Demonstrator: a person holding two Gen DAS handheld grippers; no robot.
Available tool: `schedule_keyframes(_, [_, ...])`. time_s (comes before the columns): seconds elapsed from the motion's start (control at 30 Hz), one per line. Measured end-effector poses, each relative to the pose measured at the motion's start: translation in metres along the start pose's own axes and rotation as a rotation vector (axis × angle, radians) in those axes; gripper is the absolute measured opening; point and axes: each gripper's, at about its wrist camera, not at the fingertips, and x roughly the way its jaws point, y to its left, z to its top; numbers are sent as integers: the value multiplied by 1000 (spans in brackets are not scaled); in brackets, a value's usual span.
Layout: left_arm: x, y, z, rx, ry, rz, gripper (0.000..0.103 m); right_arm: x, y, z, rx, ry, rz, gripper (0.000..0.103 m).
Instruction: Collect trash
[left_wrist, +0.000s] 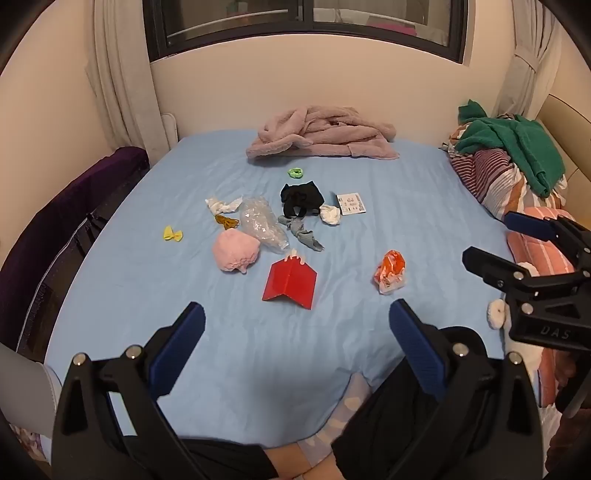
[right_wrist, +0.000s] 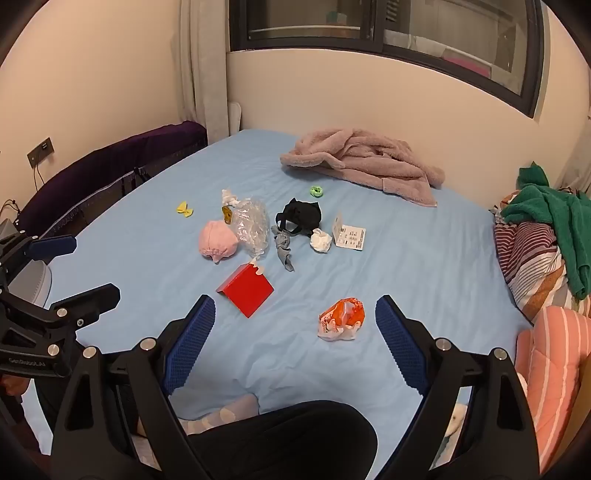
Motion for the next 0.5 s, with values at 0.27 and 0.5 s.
schedule_keyframes(0.27, [0, 0, 0, -3, 0, -5, 99, -1, 0, -1, 1, 1, 5, 85])
schedule_keyframes(0.5, [0, 0, 0, -5, 1, -6, 99, -5, 0, -1, 1, 1, 12, 85])
